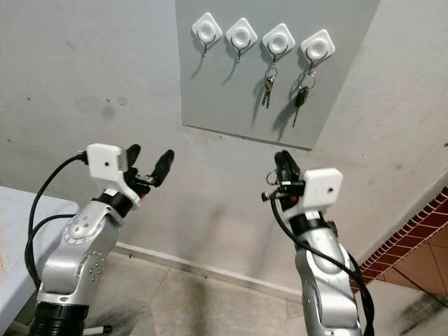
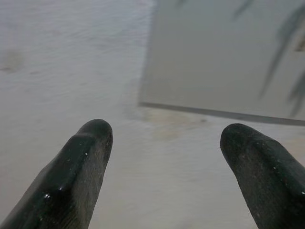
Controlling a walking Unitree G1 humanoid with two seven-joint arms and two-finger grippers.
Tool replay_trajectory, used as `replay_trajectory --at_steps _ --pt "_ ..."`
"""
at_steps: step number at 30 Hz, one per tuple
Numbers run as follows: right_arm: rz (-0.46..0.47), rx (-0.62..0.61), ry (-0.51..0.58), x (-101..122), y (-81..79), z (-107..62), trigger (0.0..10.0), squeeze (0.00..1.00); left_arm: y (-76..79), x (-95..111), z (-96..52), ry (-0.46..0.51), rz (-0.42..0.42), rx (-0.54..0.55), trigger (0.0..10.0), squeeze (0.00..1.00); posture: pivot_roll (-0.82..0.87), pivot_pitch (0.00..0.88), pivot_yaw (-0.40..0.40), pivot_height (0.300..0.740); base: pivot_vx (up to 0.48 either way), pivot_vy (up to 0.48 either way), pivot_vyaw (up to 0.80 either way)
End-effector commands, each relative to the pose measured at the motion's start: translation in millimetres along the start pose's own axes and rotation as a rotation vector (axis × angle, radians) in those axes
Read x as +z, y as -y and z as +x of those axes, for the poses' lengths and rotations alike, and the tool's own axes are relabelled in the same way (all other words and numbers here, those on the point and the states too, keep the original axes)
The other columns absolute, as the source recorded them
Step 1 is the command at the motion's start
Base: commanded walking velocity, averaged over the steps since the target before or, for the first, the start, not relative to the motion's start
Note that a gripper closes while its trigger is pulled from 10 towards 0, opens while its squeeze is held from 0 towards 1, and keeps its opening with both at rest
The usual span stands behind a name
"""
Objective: Hang keys on a hook
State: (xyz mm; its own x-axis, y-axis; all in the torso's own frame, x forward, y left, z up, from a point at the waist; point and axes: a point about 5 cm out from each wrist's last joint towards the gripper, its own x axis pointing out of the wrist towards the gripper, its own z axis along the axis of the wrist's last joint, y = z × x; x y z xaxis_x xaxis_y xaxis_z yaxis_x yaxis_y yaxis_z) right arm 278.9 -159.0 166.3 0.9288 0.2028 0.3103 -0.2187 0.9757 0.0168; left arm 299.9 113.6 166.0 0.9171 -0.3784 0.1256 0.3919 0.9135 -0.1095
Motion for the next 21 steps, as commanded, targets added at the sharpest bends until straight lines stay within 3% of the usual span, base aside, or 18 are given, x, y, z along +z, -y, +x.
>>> replay_trajectory --at_steps 1,10,12,21 --pt "-0.005 -0.01 0.01 1.6 5.0 7.3 10.0 0.0 6.6 8.3 6.5 0.024 0.016 -0.06 10.0 0.0 0.0 0.0 -0.042 0.74 0.0 0.0 0.0" --pt "-0.019 -0.004 0.072 12.4 10.2 33.4 10.0 0.0 18.3 21.9 15.4 0.06 0.035 -0.17 10.0 0.0 0.0 0.0 -0.04 0.74 0.0 0.0 0.0" --pt "-0.022 -0.008 0.105 19.7 11.6 45.7 10.0 0.0 21.0 28.7 20.5 0.076 0.052 -0.192 10.0 0.0 0.0 0.0 -0.04 0.74 0.0 0.0 0.0" --pt "-0.013 0.053 0.186 37.1 2.7 75.7 10.0 0.0 30.4 42.8 29.6 0.126 0.039 -0.245 10.0 0.0 -0.01 0.0 -0.036 0.74 0.0 0.0 0.0"
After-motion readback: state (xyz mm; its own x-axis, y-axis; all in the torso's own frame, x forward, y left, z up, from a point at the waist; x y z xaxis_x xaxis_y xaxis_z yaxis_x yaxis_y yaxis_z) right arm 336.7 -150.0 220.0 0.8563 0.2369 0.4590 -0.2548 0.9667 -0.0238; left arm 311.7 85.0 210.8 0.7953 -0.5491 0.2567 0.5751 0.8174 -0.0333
